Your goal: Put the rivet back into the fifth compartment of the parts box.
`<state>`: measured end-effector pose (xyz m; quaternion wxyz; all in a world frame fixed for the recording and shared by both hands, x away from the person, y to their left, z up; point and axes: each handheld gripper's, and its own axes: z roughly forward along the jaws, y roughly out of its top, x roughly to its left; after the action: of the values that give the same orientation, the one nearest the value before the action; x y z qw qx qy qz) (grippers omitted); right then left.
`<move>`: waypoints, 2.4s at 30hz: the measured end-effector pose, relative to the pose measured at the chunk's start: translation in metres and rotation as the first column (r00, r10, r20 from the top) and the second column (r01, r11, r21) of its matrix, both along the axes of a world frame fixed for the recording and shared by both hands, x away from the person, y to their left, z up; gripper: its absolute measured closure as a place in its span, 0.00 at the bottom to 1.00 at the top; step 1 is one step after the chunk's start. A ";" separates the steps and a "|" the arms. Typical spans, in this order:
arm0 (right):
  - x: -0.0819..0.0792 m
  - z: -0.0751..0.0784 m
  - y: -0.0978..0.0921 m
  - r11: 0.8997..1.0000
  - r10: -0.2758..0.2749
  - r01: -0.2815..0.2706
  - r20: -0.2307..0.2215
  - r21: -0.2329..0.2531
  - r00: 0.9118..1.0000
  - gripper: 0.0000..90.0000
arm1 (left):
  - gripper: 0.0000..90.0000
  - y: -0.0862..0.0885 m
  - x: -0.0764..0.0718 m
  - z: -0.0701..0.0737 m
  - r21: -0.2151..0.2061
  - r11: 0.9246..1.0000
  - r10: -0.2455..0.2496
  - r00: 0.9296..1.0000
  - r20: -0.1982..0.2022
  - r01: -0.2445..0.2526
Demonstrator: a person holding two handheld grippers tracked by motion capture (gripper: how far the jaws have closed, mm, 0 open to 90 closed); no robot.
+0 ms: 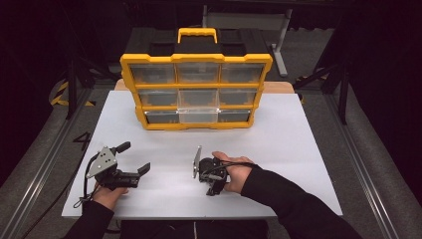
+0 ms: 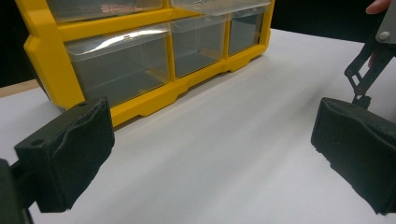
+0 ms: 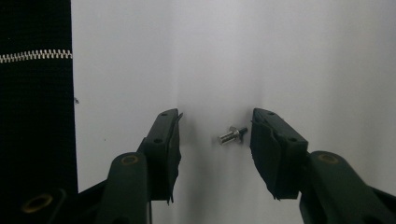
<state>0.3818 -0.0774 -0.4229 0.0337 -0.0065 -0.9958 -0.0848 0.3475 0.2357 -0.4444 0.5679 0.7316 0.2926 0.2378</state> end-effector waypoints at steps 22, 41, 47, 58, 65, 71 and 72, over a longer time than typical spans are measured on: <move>0.001 0.003 0.005 0.999 0.028 -0.026 0.043 -0.045 0.999 0.91 | 0.00 0.000 0.000 0.000 0.001 1.000 -0.001 1.000 -0.001 0.001; 0.006 0.071 0.004 0.998 0.000 -0.005 0.088 0.055 0.996 0.91 | 0.00 0.000 0.000 0.000 0.000 1.000 -0.002 1.000 -0.001 0.002; 0.012 0.096 0.007 0.997 -0.006 -0.004 0.120 0.083 0.993 0.91 | 0.00 0.000 0.000 0.000 0.001 1.000 -0.001 1.000 -0.001 0.001; 0.024 0.136 0.014 0.993 -0.008 -0.012 0.182 0.114 0.983 0.91 | 0.00 0.000 0.000 0.000 0.001 1.000 -0.002 1.000 0.000 0.002; 0.036 0.159 0.017 0.991 -0.034 0.006 0.209 0.131 0.977 0.91 | 0.00 0.001 0.000 0.000 0.003 1.000 -0.003 1.000 -0.002 0.003; 0.048 0.177 0.018 0.988 -0.051 0.015 0.233 0.153 0.971 0.91 | 0.00 0.000 0.000 0.000 -0.001 1.000 -0.003 1.000 0.001 0.003; 0.051 0.181 0.018 0.987 -0.061 0.023 0.236 0.159 0.970 0.91 | 0.00 0.001 0.000 0.000 0.001 1.000 -0.004 1.000 -0.001 0.004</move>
<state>0.4331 -0.0594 -0.2421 -0.0884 -0.0149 -0.9826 -0.1628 0.3478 0.2364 -0.4441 0.5677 0.7328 0.2913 0.2364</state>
